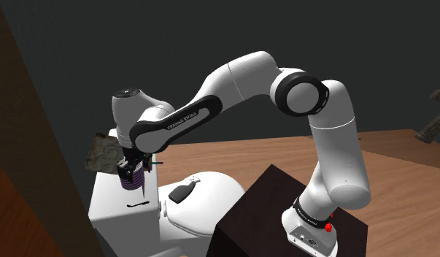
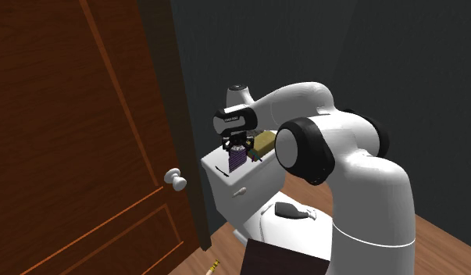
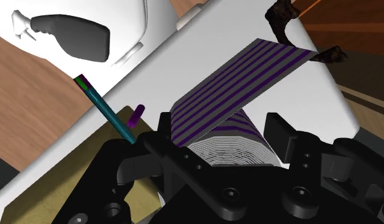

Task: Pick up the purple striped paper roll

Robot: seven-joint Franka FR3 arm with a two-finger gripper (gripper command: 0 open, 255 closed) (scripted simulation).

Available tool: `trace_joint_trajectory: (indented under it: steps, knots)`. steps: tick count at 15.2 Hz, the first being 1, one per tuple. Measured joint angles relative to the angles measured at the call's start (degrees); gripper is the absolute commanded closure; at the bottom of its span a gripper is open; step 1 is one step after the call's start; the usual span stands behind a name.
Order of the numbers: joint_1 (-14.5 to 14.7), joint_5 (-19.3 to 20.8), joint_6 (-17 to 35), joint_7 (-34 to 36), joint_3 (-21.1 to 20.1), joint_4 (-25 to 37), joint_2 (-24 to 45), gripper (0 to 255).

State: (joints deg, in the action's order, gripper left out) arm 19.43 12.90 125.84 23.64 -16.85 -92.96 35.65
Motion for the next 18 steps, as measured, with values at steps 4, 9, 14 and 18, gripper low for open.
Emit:
trace_joint_trajectory:
  steps: [4,9,14,18]
  knots:
    - [0.0,0.0,0.1,0.0,0.0,0.0,0.0,255]
    - [-0.1,-0.1,-0.1,-0.1,0.0,-0.1,-0.2,255]
    - [-0.4,-0.7,-2.6,-0.6,-0.4,0.7,-1.9,255]
    - [-0.5,-1.3,-5.0,-0.8,-0.8,1.7,-3.4,255]
